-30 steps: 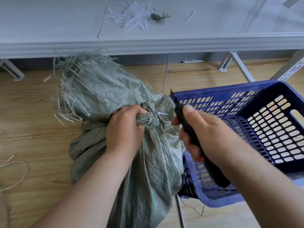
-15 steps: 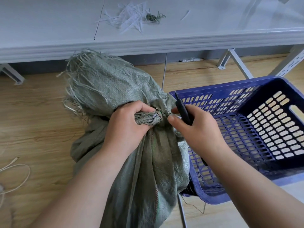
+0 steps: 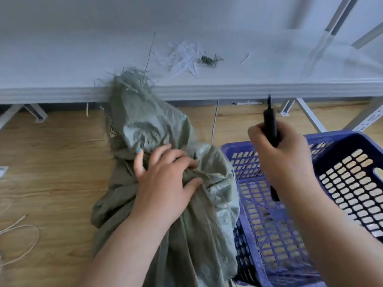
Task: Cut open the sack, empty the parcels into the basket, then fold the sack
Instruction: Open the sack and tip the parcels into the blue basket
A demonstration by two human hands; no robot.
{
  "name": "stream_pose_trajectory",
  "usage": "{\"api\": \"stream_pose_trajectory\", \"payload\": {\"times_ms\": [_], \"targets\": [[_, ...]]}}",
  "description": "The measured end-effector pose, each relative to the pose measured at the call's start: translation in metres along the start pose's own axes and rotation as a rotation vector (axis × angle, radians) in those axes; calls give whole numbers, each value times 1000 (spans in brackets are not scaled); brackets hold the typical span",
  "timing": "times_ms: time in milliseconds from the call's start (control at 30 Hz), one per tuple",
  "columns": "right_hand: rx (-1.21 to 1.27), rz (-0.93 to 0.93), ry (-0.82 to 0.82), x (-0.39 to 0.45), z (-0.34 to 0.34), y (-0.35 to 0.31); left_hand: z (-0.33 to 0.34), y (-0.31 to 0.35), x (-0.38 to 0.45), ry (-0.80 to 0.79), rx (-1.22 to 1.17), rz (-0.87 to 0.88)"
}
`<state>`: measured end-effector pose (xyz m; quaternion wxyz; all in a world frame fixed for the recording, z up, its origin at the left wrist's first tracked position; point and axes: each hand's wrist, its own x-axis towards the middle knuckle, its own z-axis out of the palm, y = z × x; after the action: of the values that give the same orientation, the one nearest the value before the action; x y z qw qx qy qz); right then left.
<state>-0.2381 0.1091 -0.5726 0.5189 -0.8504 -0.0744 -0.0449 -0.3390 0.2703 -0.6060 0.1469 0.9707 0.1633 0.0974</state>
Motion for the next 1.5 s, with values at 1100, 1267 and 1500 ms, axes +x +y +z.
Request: {"api": "stream_pose_trajectory", "payload": {"times_ms": [1100, 1267, 1500], "targets": [[630, 485, -425, 83, 96, -72, -1, -29, 14, 11, -227, -117], [800, 503, -470, 31, 94, -52, -7, -18, 21, 140, -369, -148], [781, 385, -363, 12, 91, -47, -14, -22, 21, -91, -385, -72]]}}
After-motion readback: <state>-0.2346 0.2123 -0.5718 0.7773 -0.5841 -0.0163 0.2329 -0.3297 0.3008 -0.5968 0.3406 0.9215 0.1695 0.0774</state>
